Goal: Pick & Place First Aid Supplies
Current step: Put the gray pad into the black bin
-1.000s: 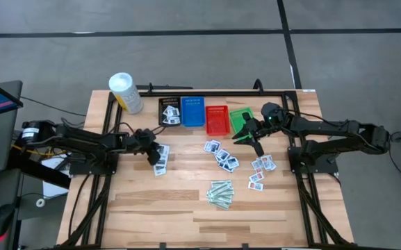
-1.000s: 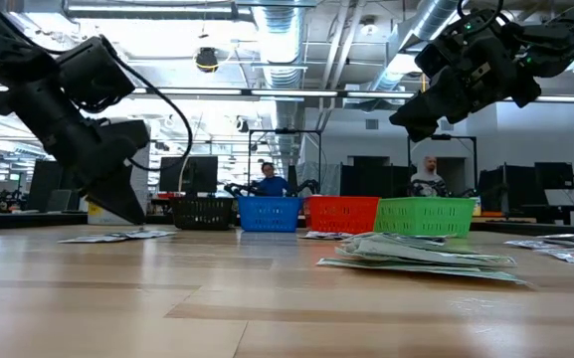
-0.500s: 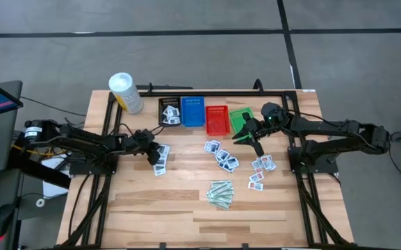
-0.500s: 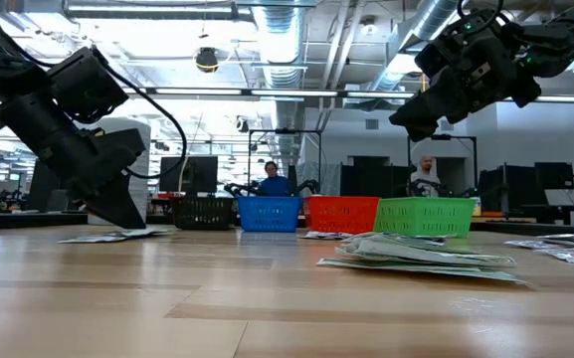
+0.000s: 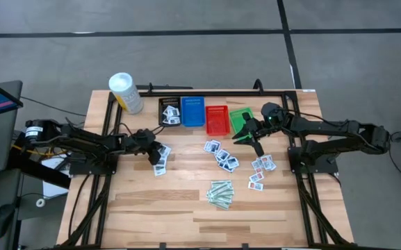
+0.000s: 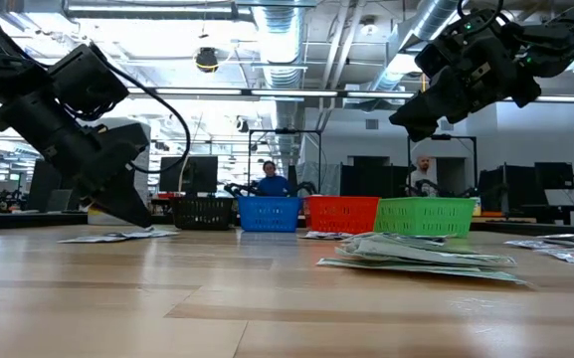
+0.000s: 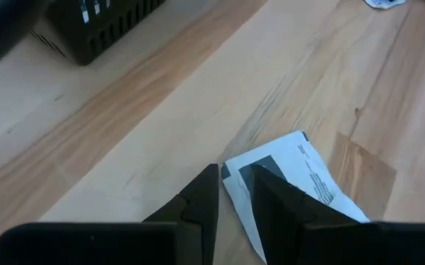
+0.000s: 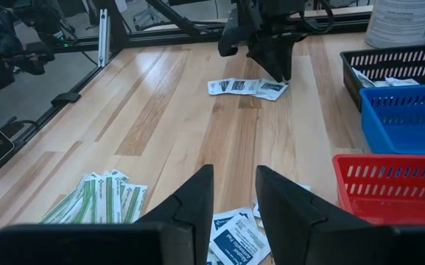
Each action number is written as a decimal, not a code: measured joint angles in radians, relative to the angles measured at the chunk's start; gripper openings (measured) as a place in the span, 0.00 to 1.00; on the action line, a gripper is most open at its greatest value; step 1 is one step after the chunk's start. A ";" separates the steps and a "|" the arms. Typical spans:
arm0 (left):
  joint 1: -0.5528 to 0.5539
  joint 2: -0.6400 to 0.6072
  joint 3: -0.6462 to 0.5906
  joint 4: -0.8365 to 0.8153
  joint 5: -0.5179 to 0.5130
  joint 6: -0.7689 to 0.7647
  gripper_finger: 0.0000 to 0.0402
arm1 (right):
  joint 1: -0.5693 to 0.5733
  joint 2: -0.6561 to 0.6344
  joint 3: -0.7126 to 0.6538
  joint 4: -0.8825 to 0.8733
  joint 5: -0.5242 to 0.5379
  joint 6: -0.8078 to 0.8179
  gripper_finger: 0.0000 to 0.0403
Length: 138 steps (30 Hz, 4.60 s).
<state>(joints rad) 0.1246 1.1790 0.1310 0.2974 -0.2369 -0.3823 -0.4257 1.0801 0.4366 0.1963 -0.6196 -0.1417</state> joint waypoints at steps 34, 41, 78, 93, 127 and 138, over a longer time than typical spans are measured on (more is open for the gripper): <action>-0.035 0.002 0.002 0.060 -0.001 0.152 0.19 | 0.000 0.000 0.000 0.000 0.000 0.000 0.24; -0.035 0.002 0.001 0.060 -0.002 0.147 0.19 | 0.000 0.000 0.000 0.000 0.000 0.000 0.24; -0.034 0.002 -0.062 0.153 -0.077 0.125 0.50 | 0.000 0.000 0.000 0.011 0.000 0.000 0.24; -0.034 0.077 -0.062 0.194 -0.066 0.139 0.49 | 0.000 0.000 0.000 0.011 0.000 0.000 0.24; -0.035 0.329 -0.060 0.439 -0.053 0.196 0.02 | 0.000 0.000 0.000 0.014 0.000 0.002 0.24; -0.034 0.332 -0.065 0.651 0.011 0.282 0.01 | 0.000 0.000 0.000 0.014 0.000 0.003 0.24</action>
<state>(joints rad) 0.0902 1.5112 0.0665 0.9481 -0.2264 -0.1001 -0.4255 1.0801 0.4362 0.2105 -0.6197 -0.1383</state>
